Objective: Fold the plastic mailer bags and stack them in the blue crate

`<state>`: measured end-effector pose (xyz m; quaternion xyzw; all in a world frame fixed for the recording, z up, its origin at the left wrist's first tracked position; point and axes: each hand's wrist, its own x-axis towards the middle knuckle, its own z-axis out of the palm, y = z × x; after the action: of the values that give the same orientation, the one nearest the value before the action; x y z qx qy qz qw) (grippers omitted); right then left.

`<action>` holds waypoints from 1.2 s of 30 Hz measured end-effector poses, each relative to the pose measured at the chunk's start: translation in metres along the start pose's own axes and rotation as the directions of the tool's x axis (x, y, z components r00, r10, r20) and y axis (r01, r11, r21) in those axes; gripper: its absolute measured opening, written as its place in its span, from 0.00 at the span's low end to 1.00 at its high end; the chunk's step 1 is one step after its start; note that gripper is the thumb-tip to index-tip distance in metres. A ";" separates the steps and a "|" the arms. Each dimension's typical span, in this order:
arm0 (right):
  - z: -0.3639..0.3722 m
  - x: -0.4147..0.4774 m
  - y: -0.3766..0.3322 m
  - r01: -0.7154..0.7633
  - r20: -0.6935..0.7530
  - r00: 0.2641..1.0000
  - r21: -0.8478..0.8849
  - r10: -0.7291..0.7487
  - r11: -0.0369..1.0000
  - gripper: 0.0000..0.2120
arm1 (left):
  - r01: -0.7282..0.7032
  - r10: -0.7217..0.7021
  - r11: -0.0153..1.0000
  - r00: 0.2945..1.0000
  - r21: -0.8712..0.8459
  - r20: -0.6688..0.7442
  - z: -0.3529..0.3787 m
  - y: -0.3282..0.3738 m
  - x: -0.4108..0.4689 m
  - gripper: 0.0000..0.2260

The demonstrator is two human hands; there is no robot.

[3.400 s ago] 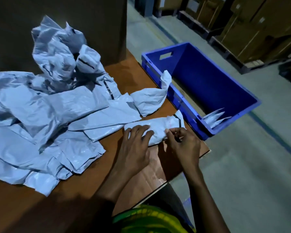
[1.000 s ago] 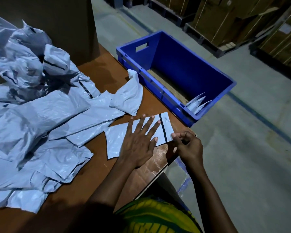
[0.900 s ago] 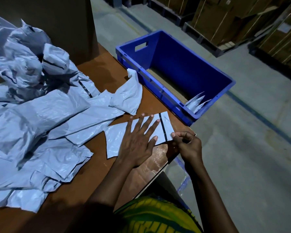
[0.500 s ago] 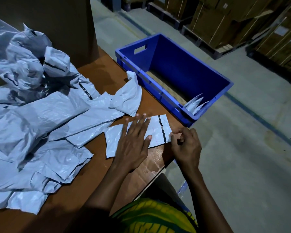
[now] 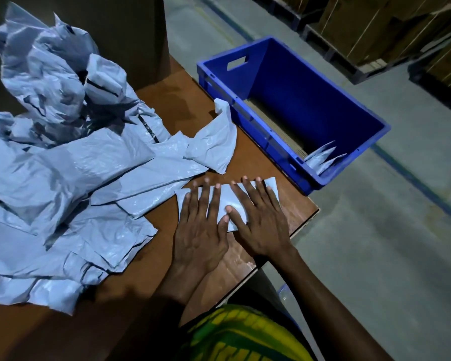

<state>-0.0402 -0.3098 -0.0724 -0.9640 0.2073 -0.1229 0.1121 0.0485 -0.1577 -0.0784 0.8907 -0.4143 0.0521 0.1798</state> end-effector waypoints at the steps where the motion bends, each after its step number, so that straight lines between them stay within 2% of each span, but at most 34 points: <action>1: 0.000 0.005 0.000 -0.008 0.013 1.000 -0.011 0.008 1.000 0.30 | 0.012 -0.012 1.000 1.000 0.007 0.010 0.001 -0.001 0.005 0.29; 5: 0.000 0.021 -0.001 -0.035 0.076 0.996 -0.033 0.038 0.999 0.32 | 0.057 -0.058 0.998 0.997 0.021 0.053 0.004 -0.005 0.018 0.29; 9: 0.001 0.005 0.005 -0.068 0.068 0.996 0.028 0.066 0.997 0.34 | 0.065 -0.067 0.997 0.996 0.032 0.064 0.003 -0.002 0.006 0.29; 13: 0.000 0.013 0.008 -0.082 0.055 0.995 0.005 0.082 0.997 0.34 | 0.103 -0.102 0.995 0.989 -0.009 0.106 0.004 -0.006 0.014 0.30; 20: -0.010 0.006 0.018 -0.095 0.156 0.983 -0.019 0.097 0.995 0.34 | 0.038 -0.026 0.995 0.991 -0.090 0.131 -0.003 -0.021 0.011 0.32; 22: -0.019 0.011 0.020 -0.102 0.221 0.972 0.085 0.081 0.991 0.35 | 0.046 -0.010 0.975 0.986 -0.219 0.166 -0.011 -0.025 0.015 0.33; 25: -0.038 0.022 0.025 -0.135 0.300 0.953 0.321 0.034 0.937 0.39 | 0.151 -0.002 0.876 0.951 -0.458 0.310 -0.035 -0.026 0.034 0.40; 27: -0.054 0.033 0.026 -0.048 0.334 0.941 0.297 -0.056 0.954 0.45 | 0.155 -0.004 0.915 0.926 -0.373 0.377 -0.056 -0.018 0.052 0.46; 29: -0.071 0.047 0.025 0.018 0.352 0.929 0.270 -0.116 0.963 0.43 | 0.097 -0.013 0.975 0.923 -0.199 0.384 -0.074 -0.010 0.068 0.45; 31: -0.091 0.059 0.019 0.029 0.288 0.950 0.317 -0.125 0.948 0.34 | 0.042 -0.012 0.996 0.942 -0.084 0.336 -0.092 -0.004 0.080 0.35; 32: -0.098 0.064 0.017 0.049 0.212 0.969 0.328 -0.124 0.944 0.29 | 0.024 -0.009 0.998 0.964 -0.053 0.266 -0.098 -0.003 0.082 0.29; 34: -0.106 0.067 0.015 0.176 -0.031 0.984 0.262 -0.174 0.949 0.18 | -0.031 0.031 0.999 0.999 -0.023 0.022 -0.105 -0.002 0.079 0.20; 36: -0.105 0.060 0.014 0.285 -0.268 0.932 0.121 -0.245 0.951 0.15 | -0.110 0.102 0.994 0.972 -0.027 -0.211 -0.098 -0.001 0.069 0.16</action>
<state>-0.0221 -0.3649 0.0349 -0.9481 0.0773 -0.2733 0.1433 0.0997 -0.1711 0.0290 0.8532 -0.4410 0.1471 0.2366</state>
